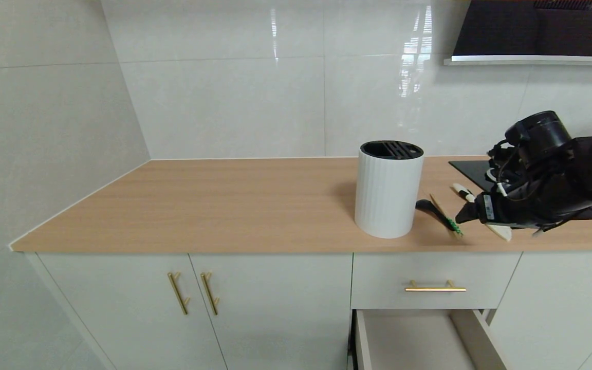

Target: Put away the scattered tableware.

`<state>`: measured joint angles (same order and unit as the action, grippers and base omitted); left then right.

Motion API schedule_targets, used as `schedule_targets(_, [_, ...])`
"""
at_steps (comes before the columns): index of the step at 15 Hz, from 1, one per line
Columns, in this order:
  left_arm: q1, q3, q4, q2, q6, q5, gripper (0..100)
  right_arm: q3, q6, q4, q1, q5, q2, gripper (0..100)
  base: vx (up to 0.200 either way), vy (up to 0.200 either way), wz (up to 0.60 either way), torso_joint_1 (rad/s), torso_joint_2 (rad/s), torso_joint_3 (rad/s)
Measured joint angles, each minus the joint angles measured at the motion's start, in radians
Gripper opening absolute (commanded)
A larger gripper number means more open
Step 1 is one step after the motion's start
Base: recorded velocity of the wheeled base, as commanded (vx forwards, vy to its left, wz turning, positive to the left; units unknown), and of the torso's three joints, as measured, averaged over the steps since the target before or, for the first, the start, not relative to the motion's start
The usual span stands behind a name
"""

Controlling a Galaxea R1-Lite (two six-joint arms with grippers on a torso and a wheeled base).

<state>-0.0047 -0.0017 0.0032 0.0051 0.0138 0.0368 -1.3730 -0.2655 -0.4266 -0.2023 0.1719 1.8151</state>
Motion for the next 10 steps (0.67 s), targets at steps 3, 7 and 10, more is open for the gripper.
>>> schedule_targets(3, [0.000, 0.000, 0.000, 0.000, 0.000, 0.000, 100, -0.013, -0.020, 0.074, -0.001, 0.006, 0.084, 100, 0.000, 0.000, 0.00, 0.000, 0.00, 0.000])
schedule_targets(7, [0.000, 0.000, 0.000, 0.000, 0.001, 0.000, 100, -0.012, -0.041, 0.203, 0.005, 0.009, 0.191, 100, 0.000, 0.000, 0.00, 0.000, 0.00, 0.000])
schedule_targets(10, [0.000, 0.000, 0.000, 0.000, 0.000, 0.000, 100, -0.011, -0.043, 0.264, 0.020, 0.045, 0.241, 100, 0.000, 0.000, 0.00, 0.000, 0.00, 0.000])
